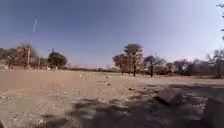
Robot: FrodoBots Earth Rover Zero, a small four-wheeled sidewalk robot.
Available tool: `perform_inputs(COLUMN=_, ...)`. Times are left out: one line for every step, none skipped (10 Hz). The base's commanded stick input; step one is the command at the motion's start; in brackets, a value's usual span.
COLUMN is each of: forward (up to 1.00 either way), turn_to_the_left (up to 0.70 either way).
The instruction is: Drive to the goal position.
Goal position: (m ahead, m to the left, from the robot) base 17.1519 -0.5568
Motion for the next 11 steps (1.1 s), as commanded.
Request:
perform_inputs(forward=0.50, turn_to_the_left=0.00)
perform_inputs(forward=0.50, turn_to_the_left=0.00)
perform_inputs(forward=0.50, turn_to_the_left=0.00)
perform_inputs(forward=0.50, turn_to_the_left=0.00)
perform_inputs(forward=0.50, turn_to_the_left=0.00)
perform_inputs(forward=0.50, turn_to_the_left=0.00)
perform_inputs(forward=0.50, turn_to_the_left=0.00)
perform_inputs(forward=0.50, turn_to_the_left=0.00)
perform_inputs(forward=0.50, turn_to_the_left=0.00)
perform_inputs(forward=0.50, turn_to_the_left=0.00)
perform_inputs(forward=0.50, turn_to_the_left=0.00)
